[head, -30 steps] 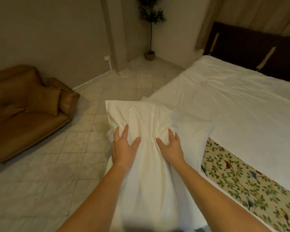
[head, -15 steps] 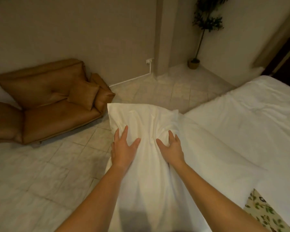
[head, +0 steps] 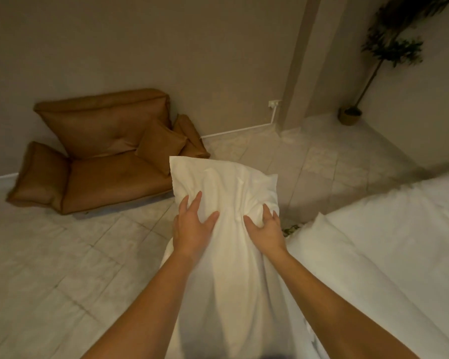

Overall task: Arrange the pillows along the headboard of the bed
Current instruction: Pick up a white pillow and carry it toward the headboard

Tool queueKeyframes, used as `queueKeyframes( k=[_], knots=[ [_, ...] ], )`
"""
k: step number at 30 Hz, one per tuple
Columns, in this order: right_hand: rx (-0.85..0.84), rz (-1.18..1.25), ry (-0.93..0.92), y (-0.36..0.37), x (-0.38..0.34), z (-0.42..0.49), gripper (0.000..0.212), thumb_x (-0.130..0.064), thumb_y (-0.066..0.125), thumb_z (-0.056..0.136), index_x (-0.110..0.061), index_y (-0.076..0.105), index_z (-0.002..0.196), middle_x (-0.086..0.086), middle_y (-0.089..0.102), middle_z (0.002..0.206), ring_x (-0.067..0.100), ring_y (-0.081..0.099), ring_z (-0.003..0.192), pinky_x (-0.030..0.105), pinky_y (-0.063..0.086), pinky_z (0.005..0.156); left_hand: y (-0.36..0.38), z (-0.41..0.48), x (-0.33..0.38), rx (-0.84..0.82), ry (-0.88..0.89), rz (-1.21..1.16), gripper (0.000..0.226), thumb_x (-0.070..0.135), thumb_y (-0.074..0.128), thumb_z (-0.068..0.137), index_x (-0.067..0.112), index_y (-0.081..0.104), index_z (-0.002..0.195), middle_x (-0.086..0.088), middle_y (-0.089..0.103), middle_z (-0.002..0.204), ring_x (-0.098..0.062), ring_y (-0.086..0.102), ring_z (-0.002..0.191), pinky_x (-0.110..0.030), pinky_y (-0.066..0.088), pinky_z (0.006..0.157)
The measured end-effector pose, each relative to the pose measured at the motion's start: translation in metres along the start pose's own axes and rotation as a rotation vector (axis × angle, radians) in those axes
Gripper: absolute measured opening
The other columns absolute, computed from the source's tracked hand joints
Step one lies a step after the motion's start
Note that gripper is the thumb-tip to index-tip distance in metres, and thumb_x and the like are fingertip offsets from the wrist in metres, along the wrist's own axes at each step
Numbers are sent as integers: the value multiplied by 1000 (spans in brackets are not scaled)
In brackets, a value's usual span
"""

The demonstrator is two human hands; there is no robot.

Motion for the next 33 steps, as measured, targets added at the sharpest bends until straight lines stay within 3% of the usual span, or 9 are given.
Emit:
queueKeyframes(
  k=[4, 15, 23, 29, 33],
  knots=[
    [15, -20, 11, 33, -46, 68, 94, -73, 55, 94, -31, 16, 168, 3, 9, 176, 32, 30, 155, 46, 37, 116, -10, 88, -14, -19, 21, -8, 78, 65, 62, 93, 39, 32, 161, 2, 24, 169, -28, 33, 151, -52, 36, 121],
    [152, 70, 71, 83, -194, 229, 94, -67, 62, 93, -27, 20, 167, 8, 13, 175, 33, 31, 154, 44, 31, 121, -65, 334, -1, -52, 165, 61, 72, 65, 61, 94, 42, 37, 158, 4, 28, 168, -26, 36, 150, -44, 37, 120],
    [307, -5, 64, 39, -242, 314, 91, -64, 61, 94, -26, 22, 167, 10, 18, 174, 30, 31, 154, 43, 34, 117, -34, 439, 47, -73, 286, 48, 69, 60, 62, 95, 40, 41, 157, -1, 32, 167, -27, 38, 148, -40, 37, 117],
    [381, 32, 85, -12, -239, 382, 92, -59, 64, 93, -21, 24, 166, 10, 23, 172, 25, 27, 156, 42, 34, 118, 20, 504, 105, -117, 365, 43, 69, 60, 63, 94, 41, 42, 156, -3, 34, 166, -29, 39, 148, -42, 39, 118],
    [416, 33, 135, -50, -229, 425, 92, -61, 64, 92, -20, 26, 166, 11, 27, 171, 28, 35, 152, 43, 35, 118, 61, 536, 149, -159, 400, 62, 64, 59, 62, 95, 42, 44, 154, -1, 34, 166, -30, 42, 146, -42, 40, 115]
  ],
)
Point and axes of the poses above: each hand's wrist, its own z-axis towards the middle knuckle, its own y-axis out of the palm, x = y × z, the point moved 4 cm from there along z, towards the middle knuckle
